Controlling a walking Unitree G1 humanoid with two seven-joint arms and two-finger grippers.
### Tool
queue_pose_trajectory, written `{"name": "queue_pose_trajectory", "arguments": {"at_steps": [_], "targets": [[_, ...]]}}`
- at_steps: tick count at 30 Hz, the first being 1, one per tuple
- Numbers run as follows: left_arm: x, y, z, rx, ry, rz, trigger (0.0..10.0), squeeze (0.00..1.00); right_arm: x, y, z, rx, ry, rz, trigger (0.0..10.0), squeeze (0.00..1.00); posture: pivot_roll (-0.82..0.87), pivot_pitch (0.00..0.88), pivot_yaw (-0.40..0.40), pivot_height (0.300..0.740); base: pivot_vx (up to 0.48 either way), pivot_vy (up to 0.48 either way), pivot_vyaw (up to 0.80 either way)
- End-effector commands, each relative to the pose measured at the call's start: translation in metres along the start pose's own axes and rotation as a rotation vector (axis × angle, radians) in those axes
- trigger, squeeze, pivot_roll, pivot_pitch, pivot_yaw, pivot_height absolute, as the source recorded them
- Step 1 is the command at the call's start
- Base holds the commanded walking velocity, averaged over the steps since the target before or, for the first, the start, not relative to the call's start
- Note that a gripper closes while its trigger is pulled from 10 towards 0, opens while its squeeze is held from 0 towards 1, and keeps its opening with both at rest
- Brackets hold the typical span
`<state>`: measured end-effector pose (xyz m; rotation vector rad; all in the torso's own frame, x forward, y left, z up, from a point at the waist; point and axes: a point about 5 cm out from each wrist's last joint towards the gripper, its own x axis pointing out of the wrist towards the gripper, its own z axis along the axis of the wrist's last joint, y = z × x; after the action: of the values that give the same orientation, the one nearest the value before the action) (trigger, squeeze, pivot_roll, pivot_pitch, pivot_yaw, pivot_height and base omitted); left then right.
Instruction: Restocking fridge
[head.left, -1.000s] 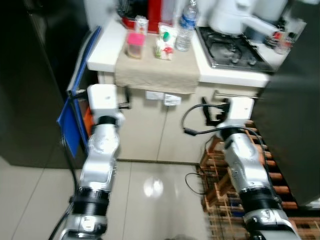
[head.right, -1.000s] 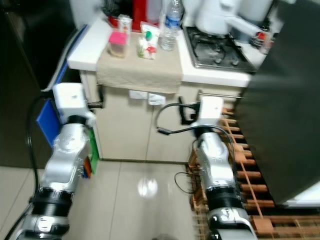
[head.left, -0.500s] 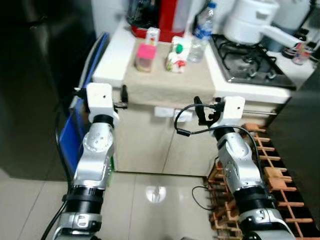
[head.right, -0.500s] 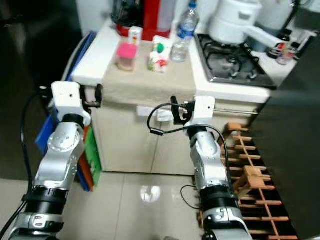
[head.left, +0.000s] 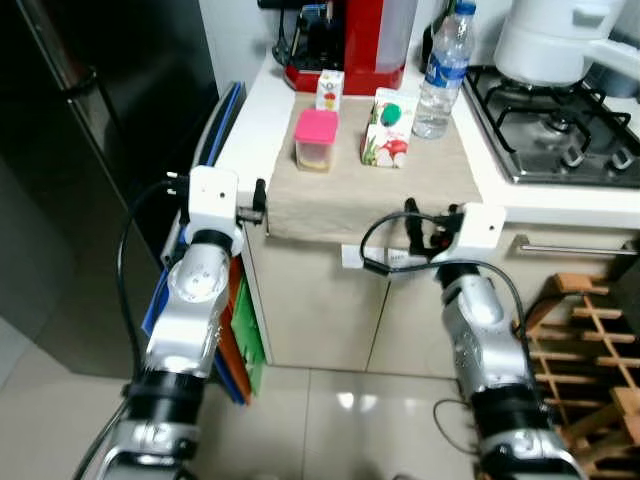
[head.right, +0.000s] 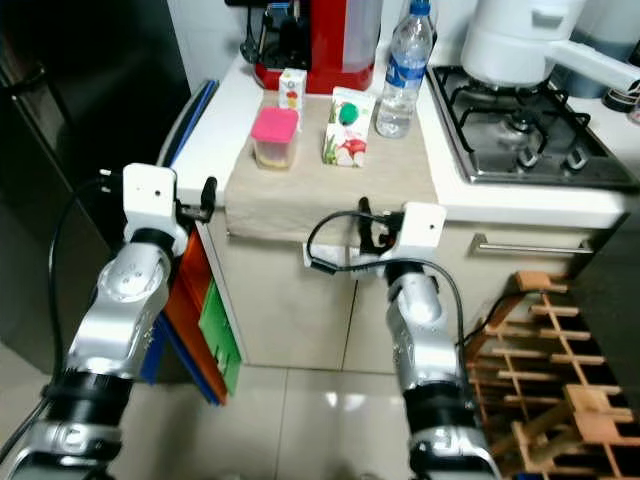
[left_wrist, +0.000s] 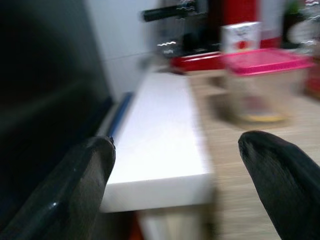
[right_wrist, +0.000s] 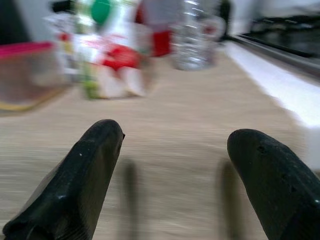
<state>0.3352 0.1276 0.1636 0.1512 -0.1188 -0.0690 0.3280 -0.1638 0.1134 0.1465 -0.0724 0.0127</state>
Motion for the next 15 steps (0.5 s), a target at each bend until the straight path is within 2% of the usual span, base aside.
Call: {"name": "queue_pose_trajectory", "arguments": {"at_steps": [1,5,9,15], "targets": [[0.003,0.007,0.005,0.008,-0.018,0.015,10.0,0.0,0.004,0.007,0.009,-0.002,-0.042,0.016,10.0,0.0,-0.01,0.0,0.036,0.74,0.0,0.0,0.0],[0.004,0.006,0.008,-0.013,-0.028,0.007,10.0,0.0,0.003,0.009,0.013,-0.028,-0.059,0.028,10.0,0.0,-0.01,0.0,0.024,0.74,0.0,0.0,0.0],[0.004,-0.004,0.005,-0.148,-0.015,0.008,10.0,0.0,0.002,0.008,0.021,-0.1,-0.071,0.046,10.0,0.0,-0.04,0.0,-0.008,0.74,0.0,0.0,0.0],[0.002,-0.013,0.007,-0.116,-0.037,-0.052,10.0,0.0,0.003,0.002,0.019,-0.092,-0.06,0.036,10.0,0.0,-0.04,0.0,-0.004,0.74,0.0,0.0,0.0]]}}
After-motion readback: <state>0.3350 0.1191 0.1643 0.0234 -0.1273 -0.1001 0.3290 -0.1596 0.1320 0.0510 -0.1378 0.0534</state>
